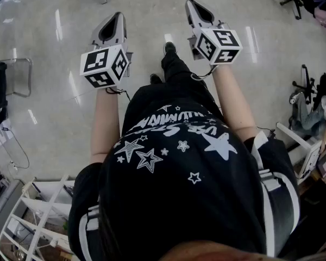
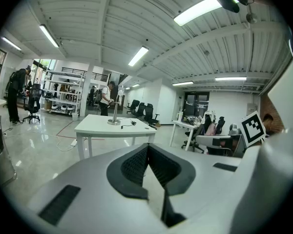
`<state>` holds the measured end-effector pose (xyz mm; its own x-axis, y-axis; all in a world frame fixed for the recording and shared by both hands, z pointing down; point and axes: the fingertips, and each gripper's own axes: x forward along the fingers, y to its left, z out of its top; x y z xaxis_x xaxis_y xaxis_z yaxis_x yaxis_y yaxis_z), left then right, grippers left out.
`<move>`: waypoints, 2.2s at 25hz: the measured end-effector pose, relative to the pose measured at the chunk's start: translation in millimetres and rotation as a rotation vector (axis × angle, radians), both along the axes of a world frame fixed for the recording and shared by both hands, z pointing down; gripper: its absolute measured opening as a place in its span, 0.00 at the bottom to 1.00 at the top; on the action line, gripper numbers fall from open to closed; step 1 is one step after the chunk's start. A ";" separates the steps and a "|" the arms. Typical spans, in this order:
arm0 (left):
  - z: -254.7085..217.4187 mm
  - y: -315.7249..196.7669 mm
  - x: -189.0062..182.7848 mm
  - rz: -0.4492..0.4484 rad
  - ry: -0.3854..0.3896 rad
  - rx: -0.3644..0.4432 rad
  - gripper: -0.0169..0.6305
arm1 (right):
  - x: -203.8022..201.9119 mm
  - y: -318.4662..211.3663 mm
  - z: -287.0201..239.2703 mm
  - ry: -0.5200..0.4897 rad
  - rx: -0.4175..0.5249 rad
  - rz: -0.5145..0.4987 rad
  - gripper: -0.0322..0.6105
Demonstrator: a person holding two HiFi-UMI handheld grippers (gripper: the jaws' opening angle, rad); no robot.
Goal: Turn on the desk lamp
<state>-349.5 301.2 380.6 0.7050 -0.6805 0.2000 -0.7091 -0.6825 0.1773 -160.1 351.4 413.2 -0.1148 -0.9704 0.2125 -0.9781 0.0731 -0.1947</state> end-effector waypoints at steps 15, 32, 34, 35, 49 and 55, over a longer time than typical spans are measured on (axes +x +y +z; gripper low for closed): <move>-7.5 -77.3 53.0 -0.022 -0.015 0.000 0.04 | 63.3 -87.3 4.2 -0.041 -0.016 0.004 0.06; -26.9 -196.3 163.6 -0.017 -0.002 0.015 0.04 | 175.8 -226.6 -8.5 -0.066 -0.003 -0.017 0.06; -26.5 -205.9 174.5 -0.019 -0.006 0.014 0.04 | 184.9 -237.9 -8.1 -0.068 -0.003 -0.023 0.06; -25.9 -210.6 179.5 -0.022 -0.008 0.013 0.04 | 189.1 -243.1 -7.8 -0.068 -0.004 -0.027 0.06; -30.5 -248.0 217.2 0.012 0.029 0.031 0.04 | 228.9 -298.2 -16.1 -0.065 0.017 -0.034 0.06; -29.1 -262.0 221.3 0.019 0.019 0.027 0.04 | 228.4 -310.1 -8.8 -0.068 -0.006 -0.038 0.06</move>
<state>-128.2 39.2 351.5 0.7210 -0.6722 0.1682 -0.6930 -0.7002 0.1717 68.4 41.3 404.4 -0.1657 -0.9637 0.2093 -0.9593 0.1083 -0.2609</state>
